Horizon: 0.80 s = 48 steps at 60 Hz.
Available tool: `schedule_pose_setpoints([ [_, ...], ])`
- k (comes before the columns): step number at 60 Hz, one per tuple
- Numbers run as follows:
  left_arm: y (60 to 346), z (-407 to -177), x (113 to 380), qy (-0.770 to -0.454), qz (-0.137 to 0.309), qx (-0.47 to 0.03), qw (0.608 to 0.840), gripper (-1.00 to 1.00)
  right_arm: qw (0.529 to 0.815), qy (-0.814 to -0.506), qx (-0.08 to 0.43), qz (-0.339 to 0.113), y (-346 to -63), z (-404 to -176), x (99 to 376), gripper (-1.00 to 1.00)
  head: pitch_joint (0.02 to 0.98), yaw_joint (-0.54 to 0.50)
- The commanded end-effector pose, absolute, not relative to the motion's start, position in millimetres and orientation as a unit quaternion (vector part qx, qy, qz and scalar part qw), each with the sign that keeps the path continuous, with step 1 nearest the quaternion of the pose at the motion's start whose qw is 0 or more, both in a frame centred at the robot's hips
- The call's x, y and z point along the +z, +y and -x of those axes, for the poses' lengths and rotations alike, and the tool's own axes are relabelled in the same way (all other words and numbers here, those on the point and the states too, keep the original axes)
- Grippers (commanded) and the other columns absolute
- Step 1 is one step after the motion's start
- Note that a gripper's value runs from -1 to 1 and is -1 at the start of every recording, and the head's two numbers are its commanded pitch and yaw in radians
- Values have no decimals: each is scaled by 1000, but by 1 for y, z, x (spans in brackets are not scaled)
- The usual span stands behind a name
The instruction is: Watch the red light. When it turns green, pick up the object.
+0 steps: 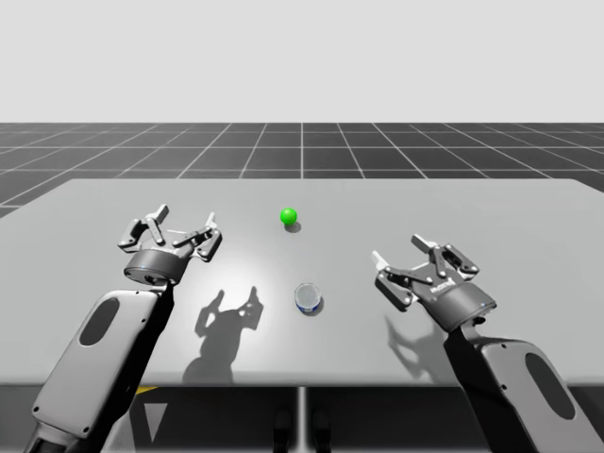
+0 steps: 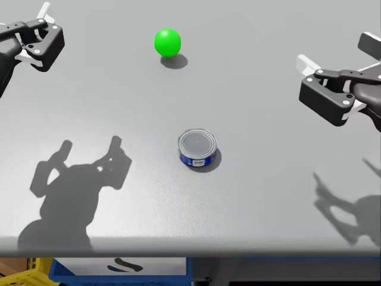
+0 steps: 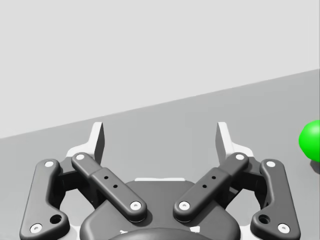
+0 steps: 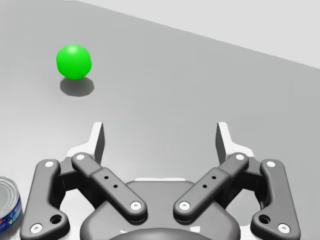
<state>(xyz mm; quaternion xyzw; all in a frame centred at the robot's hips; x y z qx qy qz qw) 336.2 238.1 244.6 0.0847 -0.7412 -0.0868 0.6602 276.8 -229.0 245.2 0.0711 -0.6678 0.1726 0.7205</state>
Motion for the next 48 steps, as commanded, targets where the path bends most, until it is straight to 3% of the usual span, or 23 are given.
schedule_pose_setpoints([
  [1, 238, -337, 244, -741, -84, -88, 660, -1000, 732, -625, 236, -137, -201, -255, 240, -1000, 895, -7],
  [10, 237, -337, 244, -741, -84, -88, 660, -1000, 732, -588, 286, -190, -187, -245, 230, -1000, 890, -8],
  [22, 238, -338, 243, -741, -84, -89, 660, -1000, 732, -554, 333, -217, -175, -246, 208, -1000, 890, 3],
  [48, 238, -338, 242, -741, -84, -90, 660, -1000, 746, -509, 353, -245, -142, -255, 180, -1000, 890, -2],
])
